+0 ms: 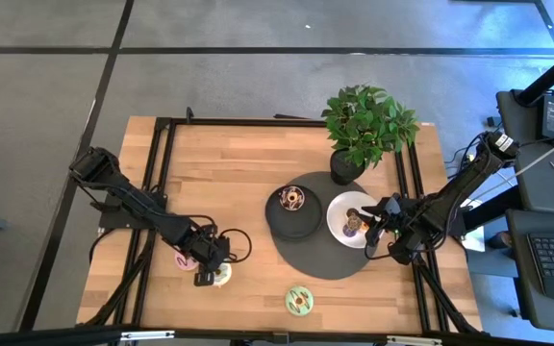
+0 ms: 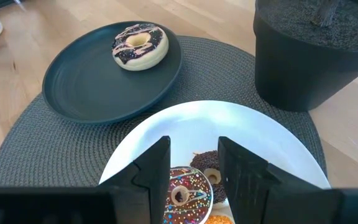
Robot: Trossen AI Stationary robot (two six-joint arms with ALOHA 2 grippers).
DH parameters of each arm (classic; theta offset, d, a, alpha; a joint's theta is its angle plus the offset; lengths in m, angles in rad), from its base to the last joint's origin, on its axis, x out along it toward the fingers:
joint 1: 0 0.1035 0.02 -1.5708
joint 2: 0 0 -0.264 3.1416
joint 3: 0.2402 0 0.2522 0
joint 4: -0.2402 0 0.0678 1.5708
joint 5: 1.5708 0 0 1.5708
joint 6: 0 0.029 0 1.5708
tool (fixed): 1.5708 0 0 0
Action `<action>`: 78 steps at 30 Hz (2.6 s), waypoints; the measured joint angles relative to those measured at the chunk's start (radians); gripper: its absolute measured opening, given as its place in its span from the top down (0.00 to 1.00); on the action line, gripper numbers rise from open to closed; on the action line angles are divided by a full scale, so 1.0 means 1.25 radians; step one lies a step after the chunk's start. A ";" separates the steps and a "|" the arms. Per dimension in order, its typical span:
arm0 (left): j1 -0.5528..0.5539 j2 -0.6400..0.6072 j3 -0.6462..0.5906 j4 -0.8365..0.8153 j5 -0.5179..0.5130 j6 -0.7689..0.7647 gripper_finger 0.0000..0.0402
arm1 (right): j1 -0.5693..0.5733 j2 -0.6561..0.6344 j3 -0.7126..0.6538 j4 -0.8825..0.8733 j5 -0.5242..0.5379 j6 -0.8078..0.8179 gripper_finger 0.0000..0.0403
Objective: Pick & Place donuts
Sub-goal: Put the large white donut on the black plate
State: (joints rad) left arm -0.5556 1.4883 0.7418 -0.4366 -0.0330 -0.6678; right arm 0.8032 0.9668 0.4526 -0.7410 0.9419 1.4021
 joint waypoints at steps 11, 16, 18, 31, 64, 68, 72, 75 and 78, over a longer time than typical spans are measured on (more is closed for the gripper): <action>0.000 0.000 0.000 0.000 0.000 0.000 0.80 | 0.000 0.000 0.000 0.000 0.000 0.000 0.66; 0.006 0.000 0.003 0.000 -0.011 0.000 0.91 | 0.000 0.000 0.000 -0.001 0.000 -0.001 0.66; 0.018 0.000 0.012 0.014 -0.027 0.000 0.95 | 0.000 0.000 0.000 -0.001 0.000 -0.002 0.66; 0.206 -0.011 0.139 0.134 -0.174 0.083 0.98 | 0.000 0.000 0.000 0.000 0.000 -0.018 0.66; 0.432 0.186 0.140 0.349 -0.040 0.071 0.96 | 0.000 0.000 0.000 0.009 0.006 -0.043 0.66; 0.432 0.186 0.140 0.349 -0.043 0.070 0.95 | 0.000 0.000 0.000 0.009 0.006 -0.043 0.66; 0.432 0.186 0.140 0.350 -0.043 0.069 0.95 | 0.000 0.000 0.000 0.009 0.006 -0.043 0.66; 0.432 0.186 0.140 0.353 -0.044 0.069 0.95 | 0.000 0.000 0.000 0.009 0.006 -0.043 0.66; 0.432 0.186 0.140 0.353 -0.044 0.070 0.94 | 0.000 0.000 0.000 0.009 0.006 -0.043 0.66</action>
State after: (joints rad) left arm -0.0158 1.7214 0.9173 0.0046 -0.0879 -0.5808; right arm 0.8036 0.9665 0.4526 -0.7302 0.9493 1.3483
